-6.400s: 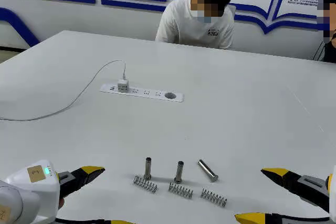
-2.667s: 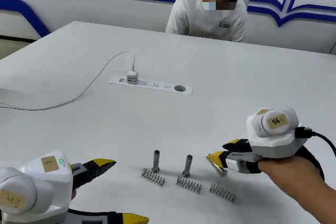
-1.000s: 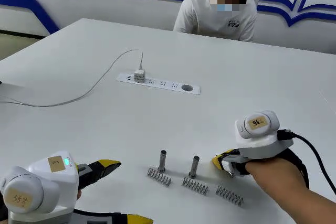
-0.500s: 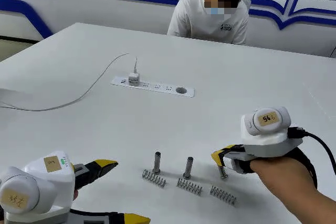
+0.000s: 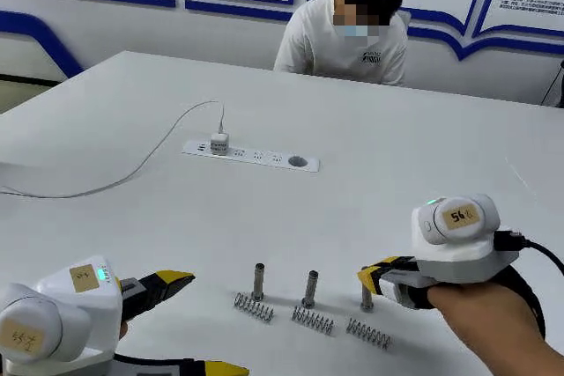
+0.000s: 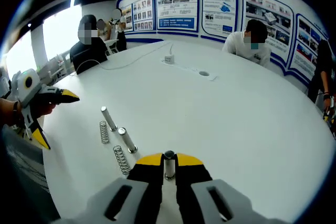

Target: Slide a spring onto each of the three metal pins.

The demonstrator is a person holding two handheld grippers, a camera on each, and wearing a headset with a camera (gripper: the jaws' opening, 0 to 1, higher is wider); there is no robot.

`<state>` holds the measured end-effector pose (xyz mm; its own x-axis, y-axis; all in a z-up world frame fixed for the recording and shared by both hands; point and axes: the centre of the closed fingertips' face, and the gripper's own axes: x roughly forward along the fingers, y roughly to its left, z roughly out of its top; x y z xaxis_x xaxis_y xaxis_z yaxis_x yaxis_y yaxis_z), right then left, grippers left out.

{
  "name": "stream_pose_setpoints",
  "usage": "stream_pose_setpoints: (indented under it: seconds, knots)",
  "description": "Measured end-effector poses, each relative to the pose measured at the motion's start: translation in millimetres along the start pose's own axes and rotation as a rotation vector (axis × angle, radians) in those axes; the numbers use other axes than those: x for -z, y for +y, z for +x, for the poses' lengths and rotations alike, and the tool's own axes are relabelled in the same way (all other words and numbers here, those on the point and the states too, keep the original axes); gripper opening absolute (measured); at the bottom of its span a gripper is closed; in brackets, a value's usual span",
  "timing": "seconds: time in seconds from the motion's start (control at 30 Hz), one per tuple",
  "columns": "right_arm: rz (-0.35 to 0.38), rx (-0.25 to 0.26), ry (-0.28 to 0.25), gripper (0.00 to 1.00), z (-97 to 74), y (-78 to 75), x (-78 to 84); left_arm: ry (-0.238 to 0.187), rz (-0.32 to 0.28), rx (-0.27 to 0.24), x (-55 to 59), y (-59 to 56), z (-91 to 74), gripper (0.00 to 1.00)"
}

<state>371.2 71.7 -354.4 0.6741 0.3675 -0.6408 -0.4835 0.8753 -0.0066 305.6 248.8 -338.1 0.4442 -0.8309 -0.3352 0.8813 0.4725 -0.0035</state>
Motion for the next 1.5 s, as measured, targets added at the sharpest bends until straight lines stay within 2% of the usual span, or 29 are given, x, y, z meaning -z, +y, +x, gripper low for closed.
stream_pose_setpoints:
  seconds: [0.3,0.83,1.1,1.17,1.5]
  knots:
    - [-0.003,-0.004,0.006,0.09,-5.3,0.2,5.6,-0.002,0.006,0.008,-2.4,-5.6,0.8,0.81]
    - [-0.028,-0.016,0.013,0.10,-6.8,3.6,8.2,-0.008,0.009,0.009,-5.2,-7.4,1.9,0.81]
    - [-0.039,-0.016,0.006,0.13,-16.5,2.9,12.3,-0.008,0.009,0.009,-4.8,-7.5,1.5,0.81]
    - [-0.048,-0.022,0.009,0.13,-19.4,3.6,16.1,-0.007,0.009,0.010,-4.7,-7.7,1.5,0.81]
    - [-0.112,-0.119,0.011,0.16,-27.3,17.3,34.8,-0.006,0.010,0.016,-4.9,-9.4,3.8,0.81]
